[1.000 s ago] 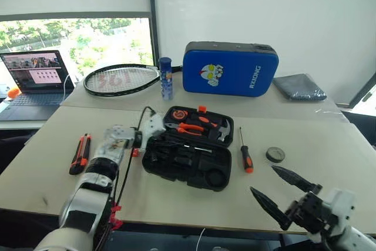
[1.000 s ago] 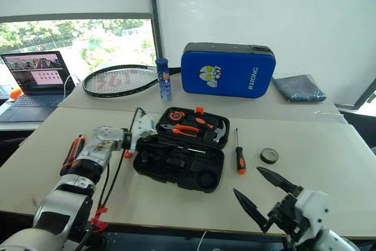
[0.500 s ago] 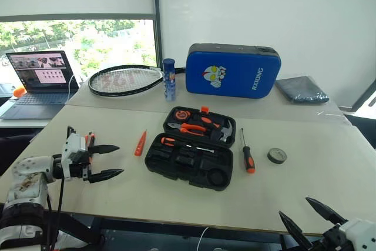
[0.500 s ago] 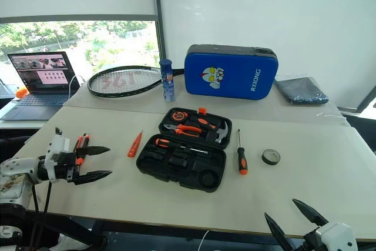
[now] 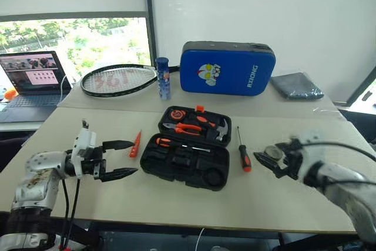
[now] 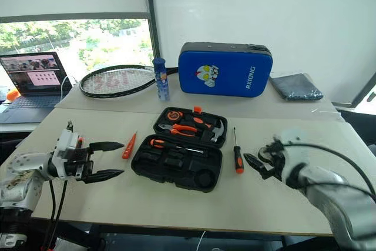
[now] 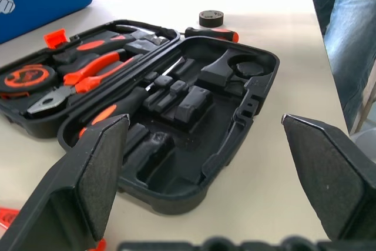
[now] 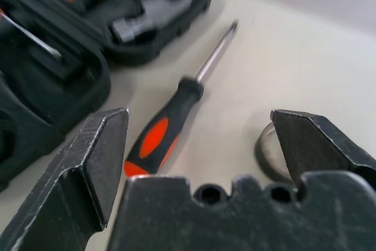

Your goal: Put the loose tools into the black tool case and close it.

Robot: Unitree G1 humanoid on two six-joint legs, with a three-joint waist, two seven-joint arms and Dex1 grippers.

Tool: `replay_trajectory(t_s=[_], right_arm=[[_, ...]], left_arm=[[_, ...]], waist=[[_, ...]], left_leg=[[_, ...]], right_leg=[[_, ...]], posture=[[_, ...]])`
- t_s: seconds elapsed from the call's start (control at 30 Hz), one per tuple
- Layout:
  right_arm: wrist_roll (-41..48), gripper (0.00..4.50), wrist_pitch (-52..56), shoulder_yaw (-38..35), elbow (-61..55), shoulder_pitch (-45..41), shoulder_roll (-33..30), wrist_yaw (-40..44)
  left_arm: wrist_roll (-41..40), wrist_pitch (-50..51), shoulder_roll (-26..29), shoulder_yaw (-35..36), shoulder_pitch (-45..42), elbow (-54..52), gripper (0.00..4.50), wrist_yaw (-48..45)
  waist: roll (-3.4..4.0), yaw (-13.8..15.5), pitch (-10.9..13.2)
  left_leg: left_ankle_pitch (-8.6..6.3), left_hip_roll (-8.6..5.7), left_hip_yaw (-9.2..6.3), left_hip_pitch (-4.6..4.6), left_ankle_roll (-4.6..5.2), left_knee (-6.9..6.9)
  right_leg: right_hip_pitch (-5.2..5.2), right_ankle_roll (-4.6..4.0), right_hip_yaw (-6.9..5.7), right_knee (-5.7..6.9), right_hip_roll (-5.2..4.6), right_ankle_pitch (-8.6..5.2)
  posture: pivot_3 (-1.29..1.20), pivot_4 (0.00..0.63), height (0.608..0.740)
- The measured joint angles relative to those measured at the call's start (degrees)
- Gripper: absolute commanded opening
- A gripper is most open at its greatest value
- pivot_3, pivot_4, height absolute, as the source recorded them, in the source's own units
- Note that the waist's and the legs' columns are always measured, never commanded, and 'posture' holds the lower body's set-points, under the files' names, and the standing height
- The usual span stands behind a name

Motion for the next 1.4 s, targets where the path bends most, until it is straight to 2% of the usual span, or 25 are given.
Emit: replay_trajectory(t_s=[0.13,0.27,0.3,0.4,0.43,0.6,0.7,0.77,0.93,1.03,1.1,1.2,1.33,1.4], right_arm=[[-2.39,4.50,6.65,6.14,8.18,-11.15,3.82,-0.97],[-4.86,4.50,9.72,9.37,13.20,-15.89,5.67,-1.27],[-5.61,3.97,10.41,9.80,13.99,-16.40,5.89,-1.14],[-7.11,3.24,12.07,11.47,16.22,-17.19,6.36,-1.00],[-7.94,2.65,12.41,11.48,16.53,-17.39,6.70,-1.01],[-8.99,1.00,14.54,9.30,17.61,-17.93,8.06,-0.97],[-9.26,0.94,15.06,7.66,17.72,-17.83,8.93,-1.08],[-8.94,0.94,15.42,3.37,16.56,-16.75,9.25,-0.99],[-5.61,0.94,16.97,-5.46,6.69,-16.30,7.03,1.55],[-3.26,0.94,15.07,-5.11,2.45,-16.72,4.49,6.60],[-2.23,0.94,10.50,-1.94,0.16,-17.88,1.42,12.56],[-4.51,0.94,0.84,8.93,-1.48,-21.91,-1.54,21.37],[-13.30,0.94,-10.66,26.12,2.53,-25.10,-1.75,29.74],[-17.63,0.94,-14.29,32.13,6.42,-27.06,-1.17,32.47]], left_arm=[[-0.01,-0.26,-0.18,0.02,0.99,-1.09,4.47,0.41],[-0.10,-0.32,-0.47,-0.04,2.07,-2.87,4.47,0.84],[-0.11,-0.35,-0.48,0.02,2.31,-3.19,4.50,1.07],[-0.14,-0.59,-0.54,0.07,3.66,-4.56,4.50,1.53],[-0.14,-0.73,-0.57,0.06,4.17,-4.81,4.50,1.61],[-0.25,-1.36,-0.54,0.16,4.68,-6.26,4.50,1.76],[-0.25,-1.37,-0.54,0.29,4.85,-6.35,4.50,1.90],[-0.35,-1.37,-0.52,0.55,5.20,-6.72,4.50,2.22],[-1.37,-1.26,-0.50,1.65,6.36,-6.78,4.50,3.10],[-1.96,-1.27,-0.51,2.25,6.92,-6.83,4.50,4.20],[-2.26,-1.28,-0.52,3.30,7.99,-6.68,4.50,4.96],[-2.26,-1.36,-0.95,3.96,9.16,-6.21,4.50,6.37],[-2.29,-1.38,-1.86,4.64,11.84,-6.31,4.50,8.35],[-2.32,-1.37,-2.18,5.16,13.26,-6.83,4.50,9.24]], waist=[[0.00,-0.20,0.00],[0.00,0.07,0.00],[0.00,0.18,0.00],[0.00,-0.02,0.00],[0.00,-0.13,0.00],[0.00,-0.31,0.00],[0.00,-0.42,0.00],[0.03,-0.40,0.02],[0.08,-0.42,0.05],[0.11,-0.75,0.07],[0.16,-1.02,0.10],[0.17,-1.49,0.11],[0.16,-1.68,0.11],[0.15,-1.57,0.12]], left_leg=[[-0.01,-0.03,0.05,-0.66,0.02,0.16],[-0.01,-0.05,0.01,-0.80,0.03,0.21],[-0.01,-0.05,0.01,-0.80,0.03,0.22],[-0.01,-0.04,0.04,-0.76,0.02,0.27],[0.00,-0.03,0.04,-0.73,0.03,0.27],[0.00,-0.02,0.03,-0.58,0.02,0.27],[0.00,-0.02,0.04,-0.60,0.02,0.27],[0.00,-0.03,0.04,-0.66,0.02,0.26],[0.00,0.01,0.01,-0.66,0.02,0.25],[0.00,0.01,0.08,-0.57,0.02,0.24],[0.00,0.02,0.12,-0.49,0.02,0.20],[0.00,0.07,0.12,-0.36,0.02,0.18],[0.00,0.03,0.13,-0.43,0.02,0.24],[0.00,0.01,0.13,-0.50,0.02,0.25]], right_leg=[[-0.74,0.05,0.04,0.27,-0.06,0.06],[-0.89,0.05,-0.01,0.41,-0.10,0.06],[-0.87,0.05,-0.02,0.40,-0.10,0.06],[-0.85,0.05,0.01,0.42,-0.10,0.06],[-0.85,0.05,0.01,0.47,-0.09,0.06],[-0.75,0.03,0.01,0.51,-0.04,0.07],[-0.79,0.03,0.02,0.52,-0.04,0.07],[-0.82,0.03,0.02,0.51,-0.05,0.07],[-0.81,0.03,0.00,0.48,-0.04,0.07],[-0.80,0.03,0.07,0.51,-0.04,0.07],[-0.79,0.03,0.11,0.51,-0.02,0.07],[-0.69,0.02,0.09,0.51,0.03,0.06],[-0.75,0.02,0.10,0.51,-0.03,0.06],[-0.79,0.01,0.09,0.51,-0.06,0.07]], posture=[[0.00,0.150,0.740],[0.00,0.150,0.740],[0.00,0.150,0.740],[0.00,0.150,0.740],[0.00,0.150,0.740],[0.00,0.150,0.740],[0.00,0.150,0.740],[0.00,0.150,0.740],[0.00,0.150,0.740],[0.00,0.150,0.740],[0.00,0.150,0.740],[0.00,0.150,0.740],[0.00,0.150,0.740],[0.00,0.150,0.740]])
